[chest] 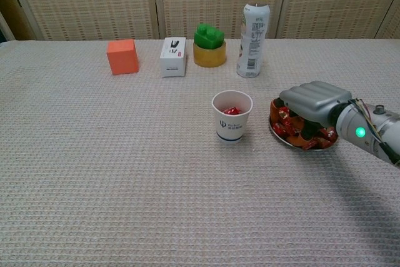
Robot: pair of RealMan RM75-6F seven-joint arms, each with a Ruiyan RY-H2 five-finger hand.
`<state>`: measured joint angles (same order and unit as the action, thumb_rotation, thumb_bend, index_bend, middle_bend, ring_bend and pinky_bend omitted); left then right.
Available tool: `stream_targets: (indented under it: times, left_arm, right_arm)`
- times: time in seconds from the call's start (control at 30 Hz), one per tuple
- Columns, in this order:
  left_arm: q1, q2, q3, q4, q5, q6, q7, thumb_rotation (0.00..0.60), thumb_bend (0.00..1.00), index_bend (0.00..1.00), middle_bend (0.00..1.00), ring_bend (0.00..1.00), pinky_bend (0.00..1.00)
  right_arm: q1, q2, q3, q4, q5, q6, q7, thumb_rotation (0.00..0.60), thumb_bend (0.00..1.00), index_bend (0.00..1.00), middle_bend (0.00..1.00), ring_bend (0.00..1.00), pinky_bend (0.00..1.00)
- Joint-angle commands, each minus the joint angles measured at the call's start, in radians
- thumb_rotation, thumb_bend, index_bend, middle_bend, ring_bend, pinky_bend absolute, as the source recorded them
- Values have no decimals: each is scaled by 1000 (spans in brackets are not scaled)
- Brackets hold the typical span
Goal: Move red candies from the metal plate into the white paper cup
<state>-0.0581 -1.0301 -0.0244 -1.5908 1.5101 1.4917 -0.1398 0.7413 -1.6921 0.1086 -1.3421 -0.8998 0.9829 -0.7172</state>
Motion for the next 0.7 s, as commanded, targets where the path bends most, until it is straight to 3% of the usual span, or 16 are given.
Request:
stream_targets:
  times: [0.03,0.5,0.7]
  left_arm:
    - [1,0,0,0,0,2,-2,600,483,0,46,4,227]
    - [1,2,0,5,3,5,-12,600,483,0,46,4,227]
    - [1,2,-1,6,3,4,-13,600,483,0,46,4,227]
  right_arm:
    - [2,-8,2,9,0,-2,3,600,252,402,826,854,1000]
    - [2,-47,15,65,-3,2,19,600,253,552,835,875,1000]
    - [-7,-33,21,44,-23,19,36,600,252,573,840,878,1000]
